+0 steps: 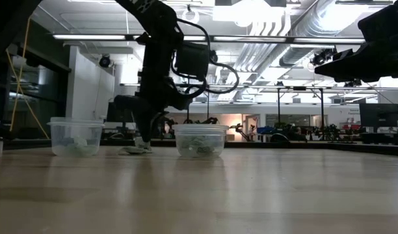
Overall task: Pick and place Stevia / Truvia into bins
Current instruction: Put the white stevia packet into the left transparent container
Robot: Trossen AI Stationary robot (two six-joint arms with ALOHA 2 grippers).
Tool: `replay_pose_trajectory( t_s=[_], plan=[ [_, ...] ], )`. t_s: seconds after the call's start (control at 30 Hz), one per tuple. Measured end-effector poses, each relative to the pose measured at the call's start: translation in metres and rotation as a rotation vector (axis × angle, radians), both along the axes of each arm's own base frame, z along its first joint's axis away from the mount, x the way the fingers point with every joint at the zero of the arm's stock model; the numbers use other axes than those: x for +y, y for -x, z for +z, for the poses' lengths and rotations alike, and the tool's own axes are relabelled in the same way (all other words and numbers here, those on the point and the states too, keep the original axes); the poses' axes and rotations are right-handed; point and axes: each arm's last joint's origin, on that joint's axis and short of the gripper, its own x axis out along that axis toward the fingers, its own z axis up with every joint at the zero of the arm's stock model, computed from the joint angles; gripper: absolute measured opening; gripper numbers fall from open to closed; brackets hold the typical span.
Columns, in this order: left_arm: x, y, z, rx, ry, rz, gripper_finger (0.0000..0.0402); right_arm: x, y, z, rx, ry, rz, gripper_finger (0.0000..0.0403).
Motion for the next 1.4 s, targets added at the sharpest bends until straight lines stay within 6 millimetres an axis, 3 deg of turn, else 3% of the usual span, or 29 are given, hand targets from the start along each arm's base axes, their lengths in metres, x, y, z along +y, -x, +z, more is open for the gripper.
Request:
replay_pose_trajectory(
  t_s=[0.07,0.2,0.33,0.5,0.7,0.8,1.07,1.4],
  plan=[
    [0.000,0.002,0.000,0.031,0.008,-0.047,0.0025,0.000,0.000,0.000,0.000,0.000,0.000,0.0071],
    [0.000,0.004,0.002,0.080,-0.045,-0.082,0.0025,0.000,0.000,0.000,0.000,0.000,0.000,0.0071],
    [-0.008,-0.005,0.021,0.058,-0.073,-0.071,0.0026,0.000,0.000,0.000,0.000,0.000,0.000,0.0071],
    [-0.034,-0.016,0.058,0.002,-0.041,-0.040,0.0022,0.000,0.000,0.000,0.000,0.000,0.000,0.0071],
    [-0.069,-0.004,0.090,0.106,-0.100,0.030,0.0023,0.000,0.000,0.000,0.000,0.000,0.000,0.0071],
    [-0.082,-0.002,0.096,0.053,-0.077,0.072,0.0023,0.000,0.000,0.000,0.001,0.000,0.000,0.0071],
    [-0.102,0.012,0.085,0.111,-0.068,0.075,0.0023,0.000,0.000,0.000,0.004,0.001,0.000,0.0071],
    [-0.099,0.025,0.057,0.202,-0.114,0.173,0.0023,0.000,0.000,0.000,0.003,0.001,-0.001,0.0071]
  ],
)
